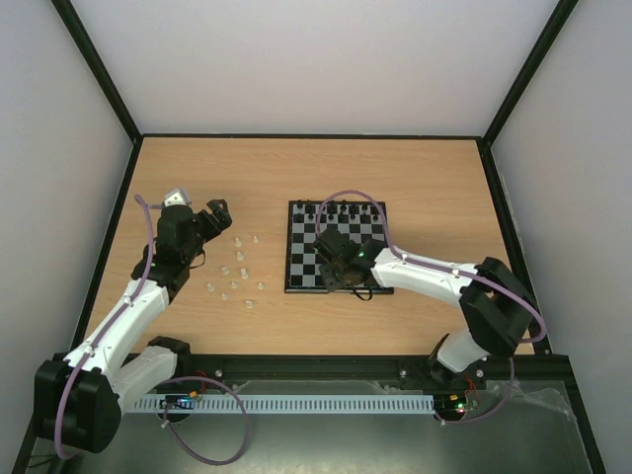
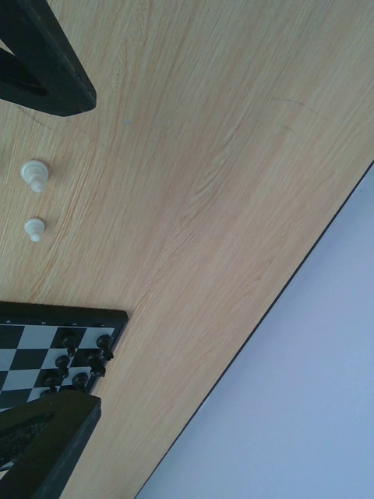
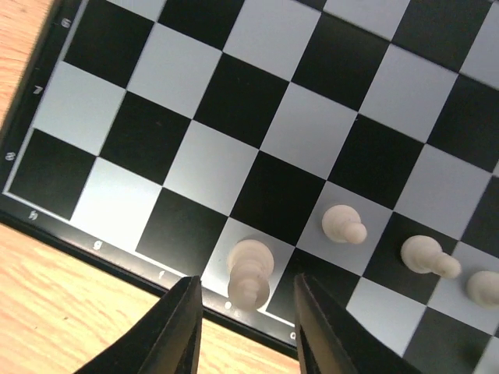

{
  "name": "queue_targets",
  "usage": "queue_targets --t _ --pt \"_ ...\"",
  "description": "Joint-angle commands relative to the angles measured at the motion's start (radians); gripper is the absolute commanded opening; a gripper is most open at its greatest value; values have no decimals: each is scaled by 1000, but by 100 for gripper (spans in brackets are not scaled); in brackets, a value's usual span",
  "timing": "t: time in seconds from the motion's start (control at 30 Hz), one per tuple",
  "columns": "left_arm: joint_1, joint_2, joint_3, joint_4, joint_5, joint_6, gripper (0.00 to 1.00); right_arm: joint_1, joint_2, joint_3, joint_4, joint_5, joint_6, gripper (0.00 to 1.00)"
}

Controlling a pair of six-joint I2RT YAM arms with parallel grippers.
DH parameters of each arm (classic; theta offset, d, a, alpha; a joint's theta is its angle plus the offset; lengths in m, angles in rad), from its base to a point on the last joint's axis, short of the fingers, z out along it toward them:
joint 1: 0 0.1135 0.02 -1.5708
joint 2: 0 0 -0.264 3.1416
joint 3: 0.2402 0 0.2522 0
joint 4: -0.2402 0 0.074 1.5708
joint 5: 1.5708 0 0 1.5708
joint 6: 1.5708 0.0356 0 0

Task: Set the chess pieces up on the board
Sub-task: Place the chess piece on the chessboard, then adjust the chessboard at the center of the board.

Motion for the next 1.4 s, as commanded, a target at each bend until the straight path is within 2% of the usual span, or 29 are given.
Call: queue_targets --t 0.0,0.07,0.17,0.2,0.23,0.27,0.7,0.93,1.03,1.13,1.37 --pt "3 3 -10 3 5 6 100 -3 -78 41 -82 11 -2 36" --pt "4 4 -10 3 4 5 99 -3 -105 55 -91 22 -5 39" --pt "4 6 -9 2 11 9 99 -3 -145 71 -91 43 -11 56" --pt "3 5 -8 4 13 10 100 -4 -156 77 -90 49 -14 68" --pt "3 5 -8 3 14 11 100 -4 -166 82 -87 55 -17 95" --pt "4 5 -8 4 15 12 99 -4 -177 86 -86 59 -20 99" --pt "2 -2 -8 4 37 17 100 -44 -258 127 -55 61 -17 99" --pt "-1 0 -9 11 45 20 99 -64 -250 128 -54 60 -17 100" --pt "-2 1 -8 13 46 22 100 -75 -246 123 -55 82 -6 92" --pt "-2 -2 -9 14 50 24 99 -115 -254 102 -42 82 4 80" --pt "-4 0 -12 23 57 31 99 -291 -254 7 35 -74 23 48"
